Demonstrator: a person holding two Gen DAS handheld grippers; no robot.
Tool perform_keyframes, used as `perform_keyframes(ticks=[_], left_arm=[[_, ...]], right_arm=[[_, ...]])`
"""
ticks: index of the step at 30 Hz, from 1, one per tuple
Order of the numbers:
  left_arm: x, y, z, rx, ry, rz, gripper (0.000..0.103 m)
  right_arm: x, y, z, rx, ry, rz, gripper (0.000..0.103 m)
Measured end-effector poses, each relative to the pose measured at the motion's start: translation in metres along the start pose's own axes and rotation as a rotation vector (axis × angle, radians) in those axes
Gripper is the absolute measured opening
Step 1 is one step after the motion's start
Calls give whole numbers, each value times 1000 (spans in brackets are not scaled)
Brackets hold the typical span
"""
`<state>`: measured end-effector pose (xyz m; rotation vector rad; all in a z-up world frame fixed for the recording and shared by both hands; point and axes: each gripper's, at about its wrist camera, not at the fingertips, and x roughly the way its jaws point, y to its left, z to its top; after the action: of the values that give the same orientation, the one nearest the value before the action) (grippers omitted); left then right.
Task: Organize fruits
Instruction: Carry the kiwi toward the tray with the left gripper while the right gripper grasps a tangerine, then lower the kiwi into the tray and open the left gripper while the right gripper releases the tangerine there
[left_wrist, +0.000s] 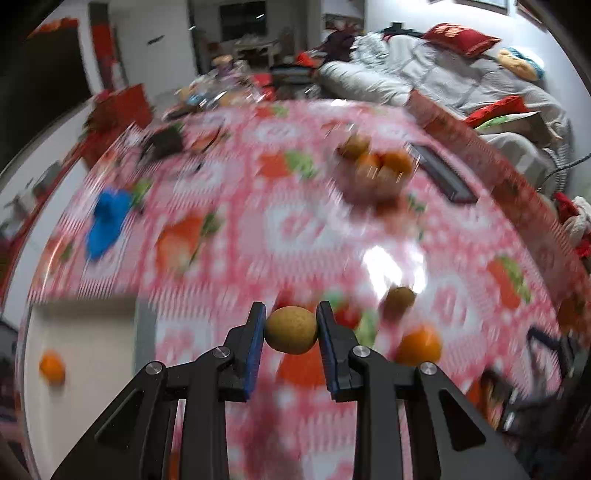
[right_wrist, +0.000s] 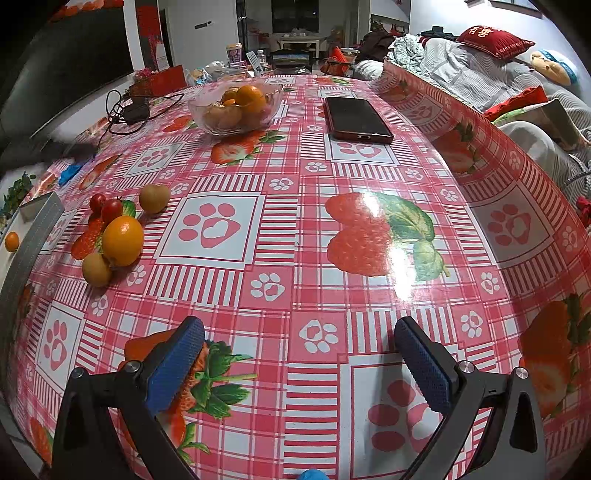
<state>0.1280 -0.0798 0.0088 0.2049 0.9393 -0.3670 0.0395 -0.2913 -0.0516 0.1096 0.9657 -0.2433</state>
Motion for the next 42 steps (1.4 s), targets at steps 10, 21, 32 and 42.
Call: perform_keyframes(ticks=[10, 21, 32, 42], left_arm=[[-17, 13, -70, -89, 23, 41, 31], [-9, 15, -87, -114, 42, 51, 31], [-15, 7, -100, -105, 33, 45, 31], [-49, 18, -138, -181, 15, -106, 31]], right_arm=[[2, 5, 12, 43, 101, 30, 103], [16, 79, 63, 4, 99, 192, 103], [26, 101, 58, -93, 138, 112, 36], [-19, 55, 19, 26, 123, 243, 36]])
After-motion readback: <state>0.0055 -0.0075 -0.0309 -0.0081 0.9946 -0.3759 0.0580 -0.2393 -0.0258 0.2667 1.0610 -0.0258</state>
